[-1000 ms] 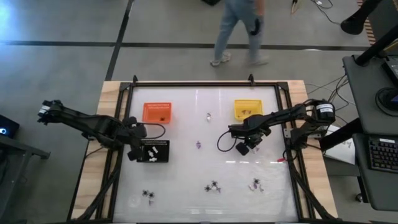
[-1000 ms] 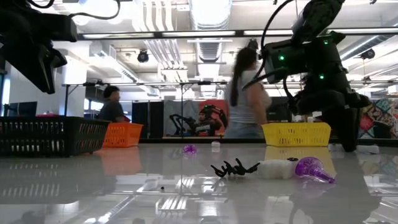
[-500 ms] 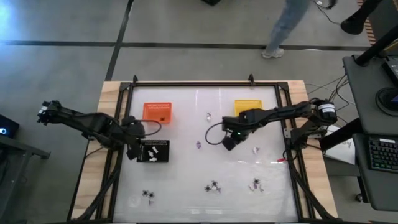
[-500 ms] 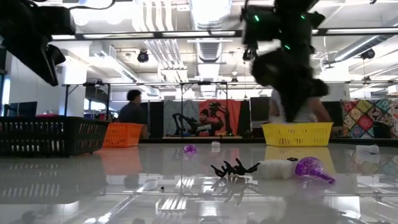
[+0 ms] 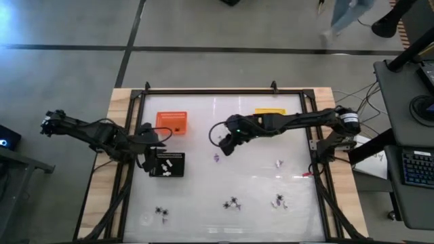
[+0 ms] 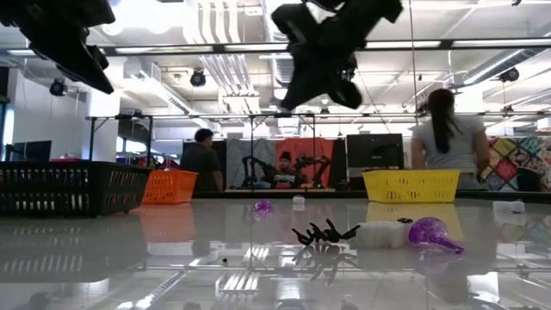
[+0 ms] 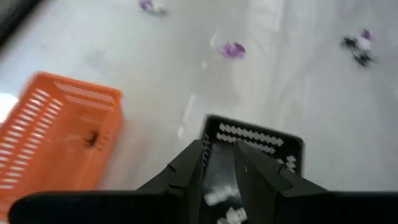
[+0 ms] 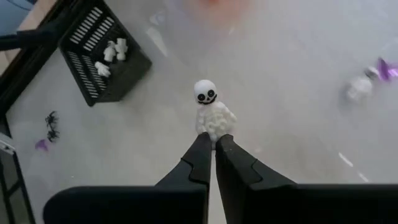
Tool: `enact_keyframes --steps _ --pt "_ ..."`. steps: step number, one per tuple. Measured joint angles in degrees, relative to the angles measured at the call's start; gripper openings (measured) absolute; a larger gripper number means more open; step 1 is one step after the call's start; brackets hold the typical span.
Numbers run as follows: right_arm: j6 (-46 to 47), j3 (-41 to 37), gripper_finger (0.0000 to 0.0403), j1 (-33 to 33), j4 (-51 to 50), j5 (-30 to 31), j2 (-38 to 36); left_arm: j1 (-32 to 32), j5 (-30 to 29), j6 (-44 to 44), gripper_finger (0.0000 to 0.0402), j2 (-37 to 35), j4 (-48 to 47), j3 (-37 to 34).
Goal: Sort Halloween decoration
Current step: Put the white skeleton toy into the black bin
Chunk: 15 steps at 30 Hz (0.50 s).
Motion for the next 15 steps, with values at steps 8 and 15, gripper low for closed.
enact_keyframes --steps 8,15 --pt "-6.39 13.83 0.0008 0.52 1.24 -1.39 12.01 0.08 -2.28 -2.86 0.0075 -1.49 1.73 0.0" --pt "-11.11 24.53 0.0009 0.68 0.92 -5.21 20.1 0.09 -1.19 -3.02 0.0075 -3.22 1.48 0.0"
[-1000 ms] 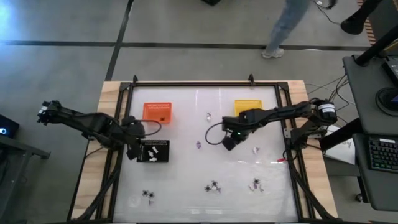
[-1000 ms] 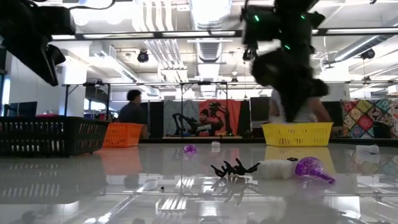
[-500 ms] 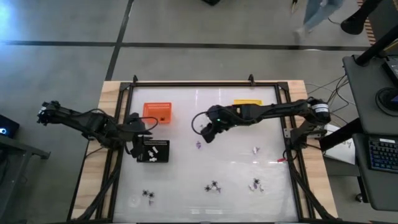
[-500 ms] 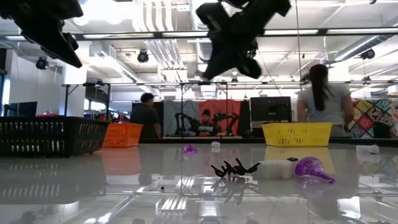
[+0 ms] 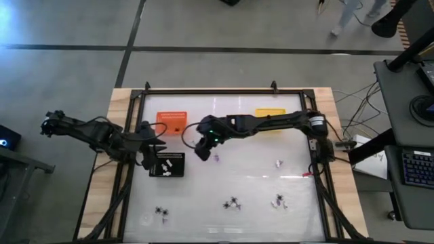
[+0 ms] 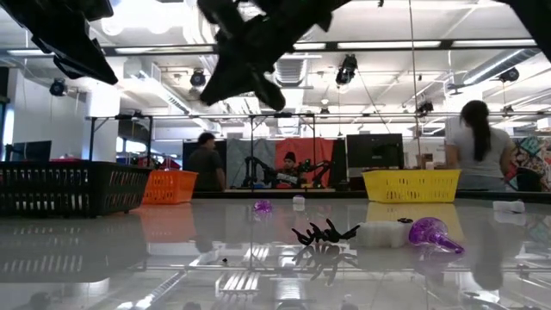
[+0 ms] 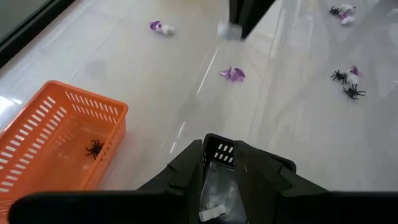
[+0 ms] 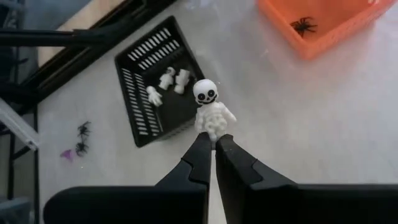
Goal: Sort Halloween decoration
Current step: Put the white skeleton toy into the black bin
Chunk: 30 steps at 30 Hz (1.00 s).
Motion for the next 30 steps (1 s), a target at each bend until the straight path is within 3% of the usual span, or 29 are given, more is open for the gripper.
enact_keyframes --steps 16,30 --pt "-1.01 19.2 0.0009 1.38 -0.44 -8.89 15.97 -0.02 0.04 -0.22 0.0075 -0.55 -1.11 0.0" --pt "-1.01 22.9 0.0009 2.08 -1.89 -9.09 20.64 -0.02 0.07 -0.22 0.0075 -0.55 -1.28 0.0"
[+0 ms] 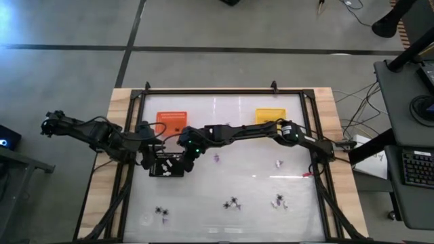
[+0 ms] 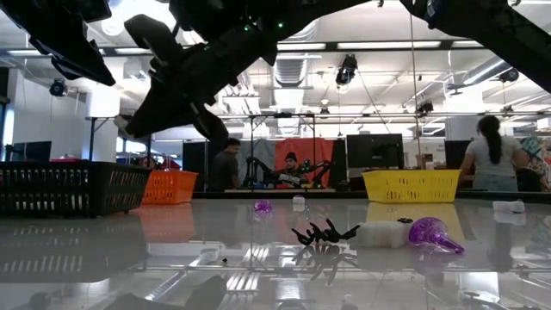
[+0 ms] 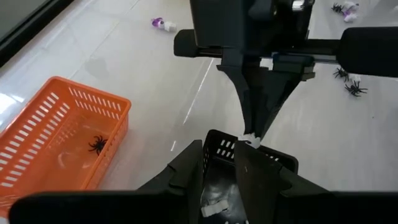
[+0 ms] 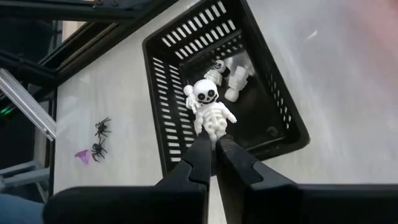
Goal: Sort Halloween decoration
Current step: Put the white skeleton toy into the black bin, then put the violet witch hat into the yellow bin
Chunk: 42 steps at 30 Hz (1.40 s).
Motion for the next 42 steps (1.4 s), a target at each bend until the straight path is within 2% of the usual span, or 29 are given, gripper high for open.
enact_keyframes --steps 9,23,31,42 --pt "-0.31 -0.02 0.0016 0.13 0.94 0.61 0.06 0.0 0.0 0.0 0.0075 0.0 -0.06 0.0" --pt "0.41 -0.11 0.0103 0.22 1.21 0.65 0.0 0.0 0.0 0.0 0.0075 0.0 -0.05 0.0" --pt "1.14 1.07 0.0113 0.0 -16.37 1.23 -2.83 0.0 0.0 -0.05 0.0075 0.02 -0.12 0.0" --pt "2.94 1.14 0.0112 0.93 -41.23 13.17 -7.71 0.0 0.48 -1.31 0.0075 0.0 -2.36 0.0"
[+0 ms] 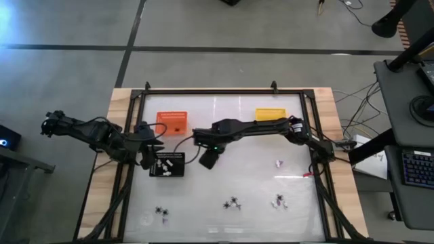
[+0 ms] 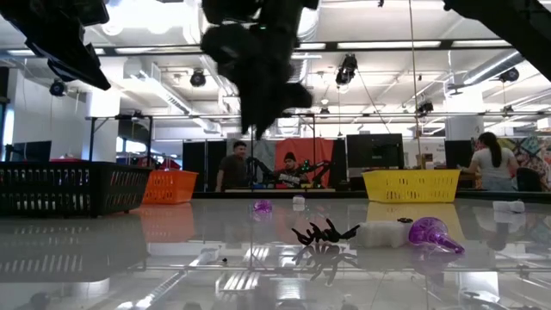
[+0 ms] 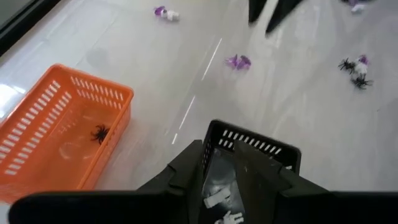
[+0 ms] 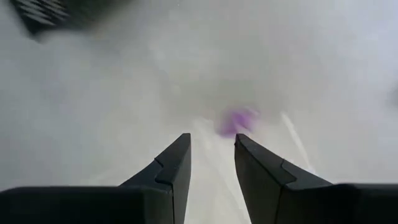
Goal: Sort Halloween decoration
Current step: Put the violet witch hat into the yellow bin
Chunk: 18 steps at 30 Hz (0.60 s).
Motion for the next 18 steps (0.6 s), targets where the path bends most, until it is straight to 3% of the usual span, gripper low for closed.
enact_keyframes --steps 6,14,18 --pt "1.59 -0.65 0.0112 0.08 -9.34 5.12 -0.43 0.0 2.93 -0.07 0.0075 0.02 -0.25 0.0" --pt "1.54 -4.5 0.0111 0.08 -9.11 5.15 -0.45 0.0 3.11 -0.22 0.0075 0.02 -0.35 0.0" --pt "-1.13 -6.15 0.0111 -0.23 -3.84 5.05 -0.45 0.0 3.13 -0.22 0.0075 0.02 -0.38 0.0"
